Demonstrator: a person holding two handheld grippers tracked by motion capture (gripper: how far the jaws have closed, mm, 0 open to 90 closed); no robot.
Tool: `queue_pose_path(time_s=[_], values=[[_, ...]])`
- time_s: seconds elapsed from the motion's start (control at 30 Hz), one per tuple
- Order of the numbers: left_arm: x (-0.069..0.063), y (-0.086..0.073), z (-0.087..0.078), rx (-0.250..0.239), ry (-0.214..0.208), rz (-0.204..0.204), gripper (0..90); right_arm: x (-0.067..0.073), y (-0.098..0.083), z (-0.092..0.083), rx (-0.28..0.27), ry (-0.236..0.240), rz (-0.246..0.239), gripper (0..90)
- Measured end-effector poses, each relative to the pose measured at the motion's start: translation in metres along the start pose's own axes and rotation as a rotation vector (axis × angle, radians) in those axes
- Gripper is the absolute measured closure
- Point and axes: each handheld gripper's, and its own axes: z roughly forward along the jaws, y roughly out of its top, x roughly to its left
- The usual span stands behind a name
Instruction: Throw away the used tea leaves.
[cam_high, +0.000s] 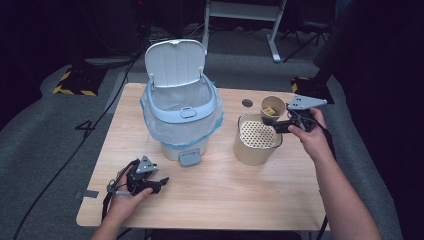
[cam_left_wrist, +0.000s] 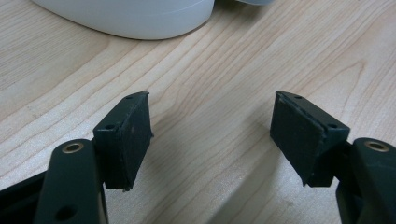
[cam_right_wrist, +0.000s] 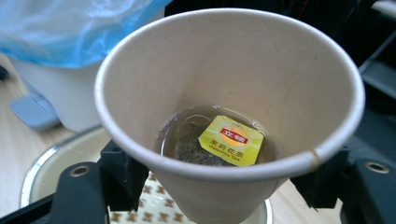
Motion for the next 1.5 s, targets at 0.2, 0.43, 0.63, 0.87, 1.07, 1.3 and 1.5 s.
queue_pose_path(time_s=[0.2, 0.43, 0.63, 0.87, 1.07, 1.3, 1.5], values=[[0.000, 0.000, 0.000, 0.000, 0.000, 0.000, 29.6, 0.007, 0.007, -0.004, 0.091, -0.090, -0.196, 30.1], [0.000, 0.000, 0.000, 0.000, 0.001, 0.000, 29.6, 0.016, 0.015, -0.004, 0.156, -0.148, -0.342, 30.0], [0.000, 0.000, 0.000, 0.000, -0.001, 0.001, 29.4, 0.022, 0.017, -0.001, 0.265, -0.233, -0.522, 30.0], [0.000, 0.000, 0.000, 0.000, -0.001, 0.002, 29.1, 0.033, 0.017, 0.007, 0.397, -0.341, -0.780, 30.0], [0.000, 0.000, 0.000, 0.003, -0.002, 0.003, 29.2, 0.042, 0.012, 0.013, 0.502, -0.461, -1.033, 29.9], [0.000, 0.000, 0.000, 0.003, -0.002, 0.003, 29.1, 0.051, 0.009, 0.015, 0.593, -0.601, -1.385, 29.8], [0.000, 0.000, 0.000, 0.002, -0.002, 0.003, 29.2, 0.062, 0.009, 0.017, 0.652, -0.725, -1.751, 29.4]])
